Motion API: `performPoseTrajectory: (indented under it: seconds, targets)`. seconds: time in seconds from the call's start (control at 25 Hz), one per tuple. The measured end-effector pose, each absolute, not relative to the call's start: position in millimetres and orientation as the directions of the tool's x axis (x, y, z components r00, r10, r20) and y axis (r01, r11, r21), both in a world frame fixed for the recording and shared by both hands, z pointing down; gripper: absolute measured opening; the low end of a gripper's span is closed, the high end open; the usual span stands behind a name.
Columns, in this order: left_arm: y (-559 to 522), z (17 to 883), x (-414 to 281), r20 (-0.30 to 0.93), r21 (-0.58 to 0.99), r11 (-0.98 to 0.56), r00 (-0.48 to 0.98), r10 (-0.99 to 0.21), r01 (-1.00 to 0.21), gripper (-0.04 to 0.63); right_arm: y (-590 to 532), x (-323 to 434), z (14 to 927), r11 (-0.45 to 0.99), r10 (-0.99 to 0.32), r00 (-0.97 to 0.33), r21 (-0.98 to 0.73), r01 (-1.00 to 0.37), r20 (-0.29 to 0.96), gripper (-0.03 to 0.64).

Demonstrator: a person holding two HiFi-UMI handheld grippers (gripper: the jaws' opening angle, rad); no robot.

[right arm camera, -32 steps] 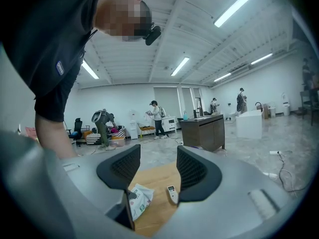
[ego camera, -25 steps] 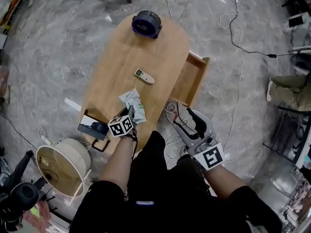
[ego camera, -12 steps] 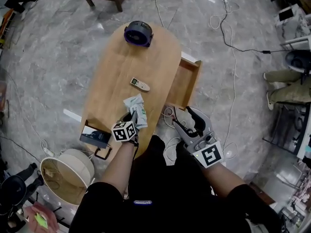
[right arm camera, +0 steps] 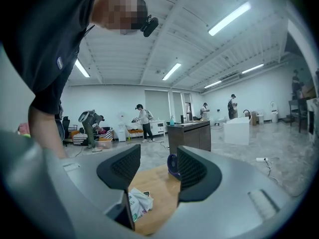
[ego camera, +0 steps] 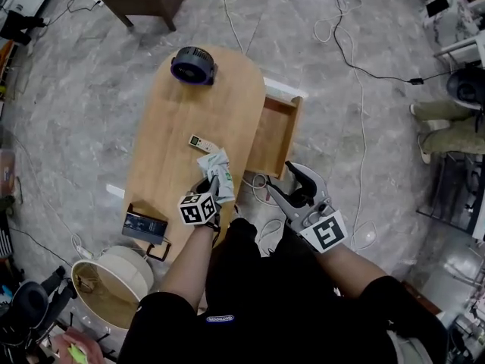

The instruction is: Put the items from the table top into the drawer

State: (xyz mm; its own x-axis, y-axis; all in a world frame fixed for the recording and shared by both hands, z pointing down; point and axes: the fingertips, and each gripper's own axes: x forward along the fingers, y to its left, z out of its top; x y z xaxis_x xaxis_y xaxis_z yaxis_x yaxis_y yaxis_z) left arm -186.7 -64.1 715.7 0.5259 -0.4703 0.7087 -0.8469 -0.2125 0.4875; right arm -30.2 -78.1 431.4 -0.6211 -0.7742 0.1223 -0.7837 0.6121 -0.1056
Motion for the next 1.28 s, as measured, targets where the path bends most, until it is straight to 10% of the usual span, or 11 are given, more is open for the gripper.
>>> performPoseTrajectory:
  seconds: [1.28]
  targets:
    - [-125.1, 787.2, -1.2, 0.779, 0.46, -0.297, 0.541, -0.317, -0.837, 0.024, -99.2, 179.0, 483.5, 0.493, -0.839, -0.524, -0.203, -0.846, 0.145, 0.235]
